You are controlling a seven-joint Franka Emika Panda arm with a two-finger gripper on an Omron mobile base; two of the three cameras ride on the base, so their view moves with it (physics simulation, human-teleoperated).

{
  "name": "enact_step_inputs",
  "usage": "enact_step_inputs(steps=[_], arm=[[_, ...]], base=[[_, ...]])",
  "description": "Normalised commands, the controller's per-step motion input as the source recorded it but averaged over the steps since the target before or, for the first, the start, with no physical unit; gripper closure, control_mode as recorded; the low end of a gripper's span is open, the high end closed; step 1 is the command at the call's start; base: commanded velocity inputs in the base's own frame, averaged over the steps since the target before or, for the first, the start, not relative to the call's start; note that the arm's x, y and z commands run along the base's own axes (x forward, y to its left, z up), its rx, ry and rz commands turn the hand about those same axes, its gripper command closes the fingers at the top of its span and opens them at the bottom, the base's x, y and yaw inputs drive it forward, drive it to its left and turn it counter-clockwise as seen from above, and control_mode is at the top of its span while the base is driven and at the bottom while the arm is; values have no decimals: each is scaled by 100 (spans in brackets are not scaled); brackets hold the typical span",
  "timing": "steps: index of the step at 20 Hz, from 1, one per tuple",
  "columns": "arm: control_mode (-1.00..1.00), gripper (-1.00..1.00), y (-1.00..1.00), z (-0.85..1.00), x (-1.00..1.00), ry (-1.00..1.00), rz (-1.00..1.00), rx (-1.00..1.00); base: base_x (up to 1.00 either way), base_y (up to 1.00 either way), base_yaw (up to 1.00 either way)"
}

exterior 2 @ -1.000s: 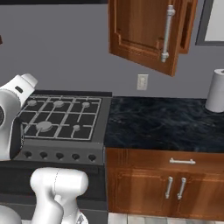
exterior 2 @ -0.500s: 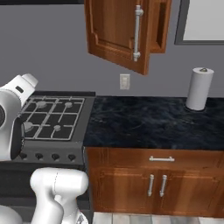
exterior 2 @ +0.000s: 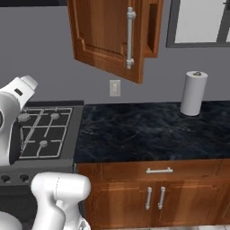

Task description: Close all open cabinet doors.

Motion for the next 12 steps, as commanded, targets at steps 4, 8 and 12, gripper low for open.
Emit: enact_step_inputs(steps=[4, 8, 12], arm=[[100, -100, 0, 0, 0, 0, 0, 0], [100, -100, 0, 0, 0, 0, 0, 0], [100, -100, 0, 0, 0, 0, 0, 0]], base=[[61, 0, -27], [46, 0, -28], [38, 0, -27]])
